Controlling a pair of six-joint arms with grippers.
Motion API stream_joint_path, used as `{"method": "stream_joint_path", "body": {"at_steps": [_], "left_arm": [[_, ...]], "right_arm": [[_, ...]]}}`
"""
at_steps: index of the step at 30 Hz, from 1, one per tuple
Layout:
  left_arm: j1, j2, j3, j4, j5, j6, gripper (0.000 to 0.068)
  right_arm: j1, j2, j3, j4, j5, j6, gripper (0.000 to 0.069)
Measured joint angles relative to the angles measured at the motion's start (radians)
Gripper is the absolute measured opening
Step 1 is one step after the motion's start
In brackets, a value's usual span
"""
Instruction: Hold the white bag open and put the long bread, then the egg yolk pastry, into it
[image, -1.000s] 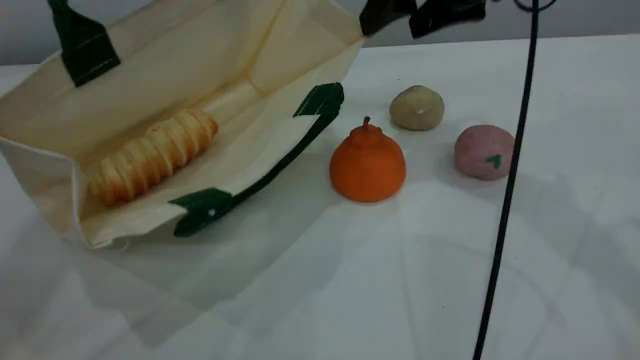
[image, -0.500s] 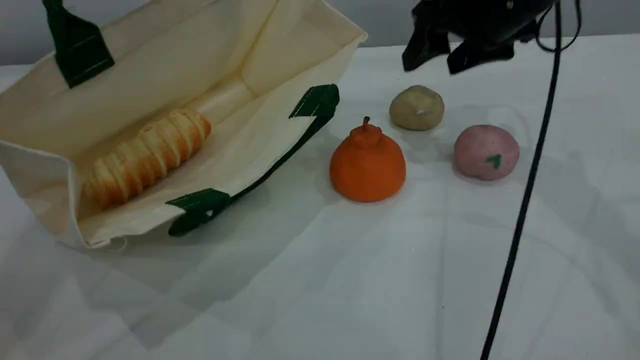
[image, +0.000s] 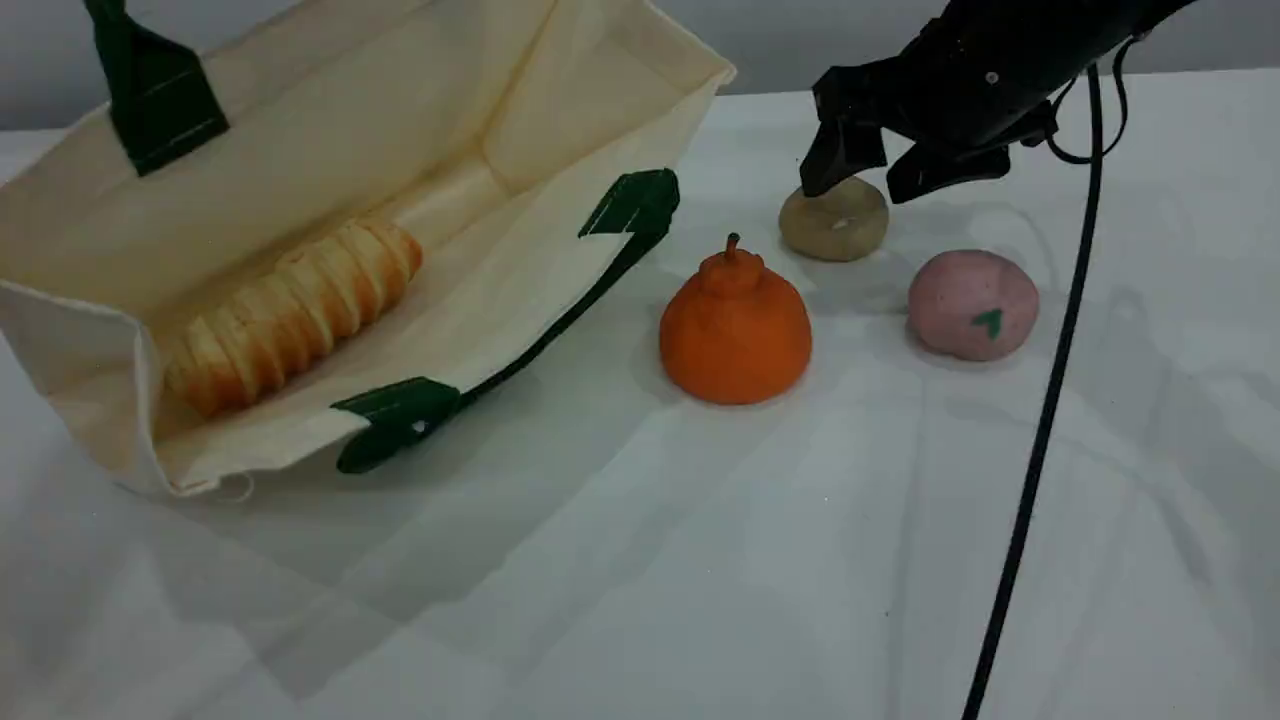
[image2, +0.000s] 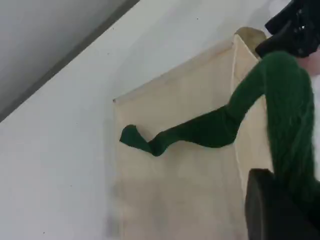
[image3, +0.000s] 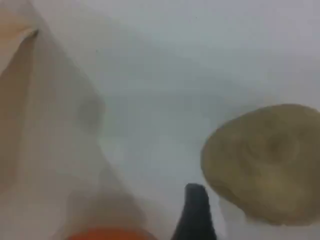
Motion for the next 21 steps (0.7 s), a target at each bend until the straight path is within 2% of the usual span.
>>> {"method": "stream_joint_path", "body": {"at_steps": [21], "left_arm": [[0.000, 0.000, 0.000, 0.000, 0.000, 0.000, 0.0083]], "right_arm": [[0.001, 0.042, -0.002, 0.040, -0.023, -0.004, 0.0515]]}}
